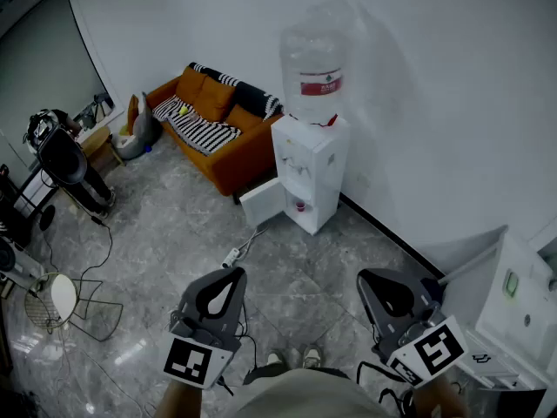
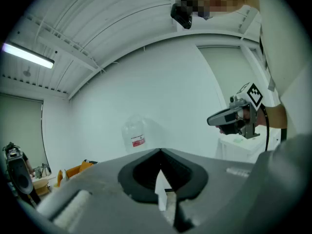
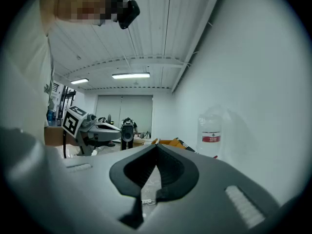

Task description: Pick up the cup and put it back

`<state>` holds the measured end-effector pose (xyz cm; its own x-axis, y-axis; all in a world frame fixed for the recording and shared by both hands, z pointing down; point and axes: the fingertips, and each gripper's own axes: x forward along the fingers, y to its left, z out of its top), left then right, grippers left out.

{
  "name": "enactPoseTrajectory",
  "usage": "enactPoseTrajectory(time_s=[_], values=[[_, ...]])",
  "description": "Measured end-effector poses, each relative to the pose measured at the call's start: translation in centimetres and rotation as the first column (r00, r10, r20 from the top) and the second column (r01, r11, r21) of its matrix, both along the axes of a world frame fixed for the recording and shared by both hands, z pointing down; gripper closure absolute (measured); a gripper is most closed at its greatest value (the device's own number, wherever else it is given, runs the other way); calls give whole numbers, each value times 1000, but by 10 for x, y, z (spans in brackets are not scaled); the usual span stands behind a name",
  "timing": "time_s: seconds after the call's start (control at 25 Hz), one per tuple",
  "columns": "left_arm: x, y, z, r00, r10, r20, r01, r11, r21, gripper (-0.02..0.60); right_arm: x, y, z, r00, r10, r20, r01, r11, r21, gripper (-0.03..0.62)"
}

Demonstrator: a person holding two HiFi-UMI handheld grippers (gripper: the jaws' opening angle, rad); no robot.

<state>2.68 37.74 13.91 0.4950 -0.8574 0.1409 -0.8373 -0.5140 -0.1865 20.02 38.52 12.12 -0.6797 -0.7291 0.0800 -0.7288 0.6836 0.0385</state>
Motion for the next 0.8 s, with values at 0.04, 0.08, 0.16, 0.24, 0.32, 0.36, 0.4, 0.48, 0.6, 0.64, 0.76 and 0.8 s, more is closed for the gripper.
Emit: enactPoseTrajectory(time_s=[0.04, 0.08, 0.16, 0.24, 0.32, 0.36, 0.4, 0.48, 0.6, 0.64, 0.76, 0.8], values=[[2, 1, 1, 1000, 2, 1, -2, 1000, 0, 580, 2, 0, 0, 1000, 3, 10, -3, 1000, -4, 591], [3, 1, 1, 1000, 4, 1, -4, 1000, -1, 580, 4, 0, 1, 1000, 5, 19, -5, 1000, -8, 591], [6, 3, 3, 1000, 3, 0, -3, 1000, -3, 580, 8, 0, 2, 999, 8, 32, -8, 1000, -11, 591], [9, 3, 4, 1000, -1, -1, 1, 1000, -2, 580, 11, 1, 2, 999, 5, 41, -5, 1000, -11, 591], [12, 3, 5, 1000, -6, -2, 6, 1000, -2, 580, 13, 2, 2, 999, -1, 47, 2, 1000, -11, 591], [13, 3, 6, 1000, -9, -2, 9, 1000, -4, 580, 13, 2, 3, 999, -5, 48, 5, 1000, -11, 591], [14, 3, 6, 1000, -13, -2, 13, 1000, -4, 580, 14, 2, 3, 999, -8, 47, 9, 1000, -11, 591], [15, 3, 5, 1000, -20, -2, 20, 1000, -2, 580, 13, 2, 4, 999, -17, 47, 17, 1000, -8, 591], [16, 3, 6, 999, -32, -3, 32, 999, -4, 580, 15, 0, 4, 998, -22, 63, 23, 1000, -8, 591], [17, 3, 7, 999, -36, -4, 36, 999, -7, 580, 17, -1, 4, 997, -22, 74, 22, 1000, -9, 591], [18, 2, 9, 999, -48, -4, 48, 999, -11, 580, 21, -4, 1, 995, -17, 100, 18, 1000, -1, 502], [18, 2, 9, 999, -51, -5, 51, 999, -10, 580, 23, -6, 0, 995, -16, 103, 15, 1000, 4, 419]])
